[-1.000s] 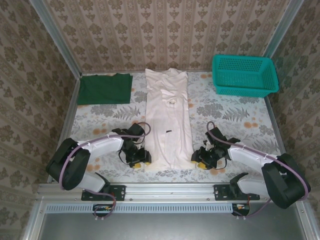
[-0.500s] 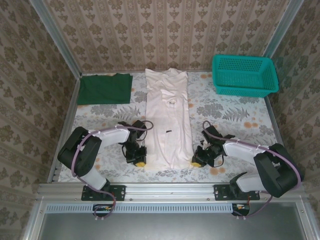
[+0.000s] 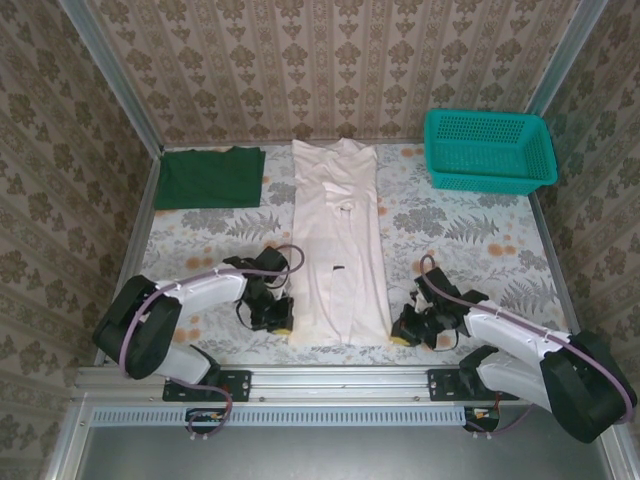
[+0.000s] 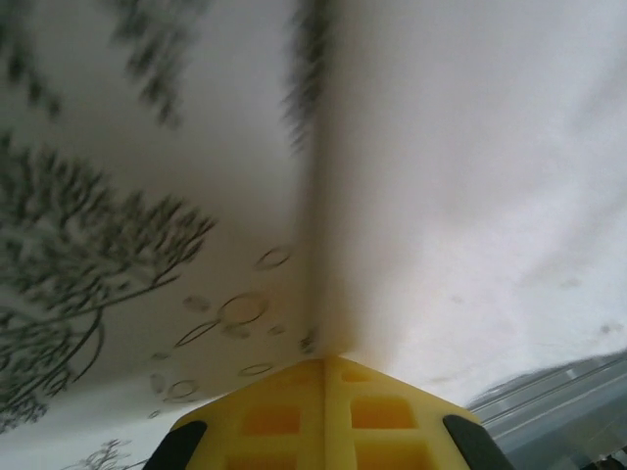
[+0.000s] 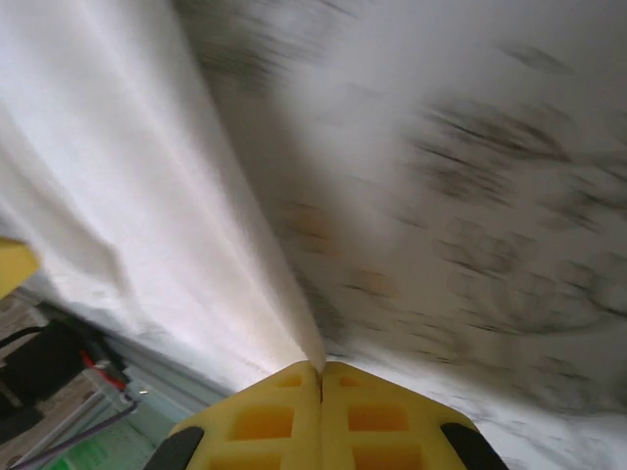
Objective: Fold and stack the t-shirts
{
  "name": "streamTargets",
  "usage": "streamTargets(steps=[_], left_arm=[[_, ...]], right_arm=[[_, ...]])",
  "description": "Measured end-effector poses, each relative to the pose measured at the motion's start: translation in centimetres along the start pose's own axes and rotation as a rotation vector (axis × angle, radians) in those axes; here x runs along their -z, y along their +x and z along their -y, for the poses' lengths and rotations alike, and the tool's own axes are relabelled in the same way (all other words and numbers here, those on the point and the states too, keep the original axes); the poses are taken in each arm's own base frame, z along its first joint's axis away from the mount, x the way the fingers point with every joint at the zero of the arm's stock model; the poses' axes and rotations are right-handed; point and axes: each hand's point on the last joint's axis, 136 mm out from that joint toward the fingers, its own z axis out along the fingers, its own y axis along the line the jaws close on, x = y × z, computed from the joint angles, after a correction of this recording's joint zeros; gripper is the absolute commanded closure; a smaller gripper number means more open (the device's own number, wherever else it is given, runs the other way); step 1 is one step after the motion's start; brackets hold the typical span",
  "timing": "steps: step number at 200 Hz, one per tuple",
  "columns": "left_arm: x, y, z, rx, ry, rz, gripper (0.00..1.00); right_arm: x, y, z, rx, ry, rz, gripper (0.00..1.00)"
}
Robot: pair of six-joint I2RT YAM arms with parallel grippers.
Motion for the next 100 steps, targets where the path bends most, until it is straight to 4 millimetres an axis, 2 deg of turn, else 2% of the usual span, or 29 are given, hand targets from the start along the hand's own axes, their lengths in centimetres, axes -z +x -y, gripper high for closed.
streamTargets(steps=[40,53,72,86,100], left_arm=[[0.4,0.6,0.0,-0.01,0.016,0.012,1.0],[0.7,0.7,0.3,-0.018,0.034,0.016,0.8],[0.9,1.0,1.0,-0.026,0.081,0.011,0.63],[0.9,1.3,1.4,-0.025,0.111,0.006,0.54],[1.0,1.5,1.7,-0.021,0.133,0.003,0.51]], right_arm=[[0.3,0.2,-0.2,-0.015,-0.015,0.008,1.0],[0.2,0.4,0.0,-0.024,-0.007,0.001,1.0],[0.3,0.4,-0.2,-0.029,-0.014,0.005,1.0],[0.4,0.3,-0.3,-0.037,-0.019,0.007,1.0],[0.3,0.3,-0.4,-0.043,-0.021,0.008,1.0]])
